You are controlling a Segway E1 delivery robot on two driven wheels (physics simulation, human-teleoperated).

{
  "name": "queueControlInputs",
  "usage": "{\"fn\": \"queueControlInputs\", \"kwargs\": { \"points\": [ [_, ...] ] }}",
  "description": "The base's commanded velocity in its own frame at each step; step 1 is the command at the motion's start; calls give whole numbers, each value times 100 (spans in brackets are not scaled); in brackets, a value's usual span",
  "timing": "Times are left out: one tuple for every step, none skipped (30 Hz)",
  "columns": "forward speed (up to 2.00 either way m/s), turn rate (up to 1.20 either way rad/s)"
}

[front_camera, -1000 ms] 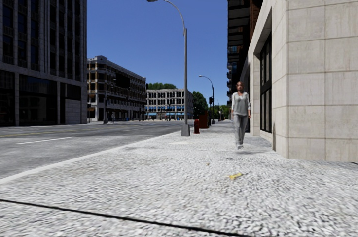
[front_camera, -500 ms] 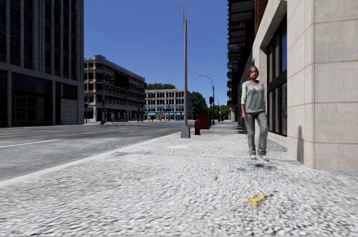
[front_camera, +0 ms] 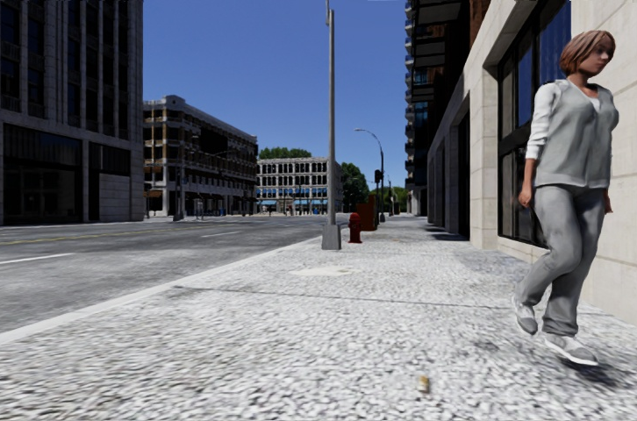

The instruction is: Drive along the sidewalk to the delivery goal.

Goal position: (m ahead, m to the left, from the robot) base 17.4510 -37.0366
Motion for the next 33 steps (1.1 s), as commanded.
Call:
{"fn": "queueControlInputs", "kwargs": {
  "points": [
    [200,-25],
    [200,-31],
    [200,-35],
    [200,-35],
    [200,-36],
    [200,-43],
    [200,-43],
    [200,-43],
    [200,-43],
    [200,-43],
    [200,-43],
    [200,-43],
    [200,-43],
    [200,-43],
    [200,-43],
    [200,-43],
    [200,-43],
    [200,-43],
    [200,-43],
    [200,-43],
    [200,-43],
    [200,-43],
    [200,-43],
    [200,-43],
    [200,-43],
    [200,-43],
    [200,-43],
    [200,-43],
    [200,-43],
    [200,-43],
    [200,-43],
    [200,-43],
    [200,-43]
  ]
}}
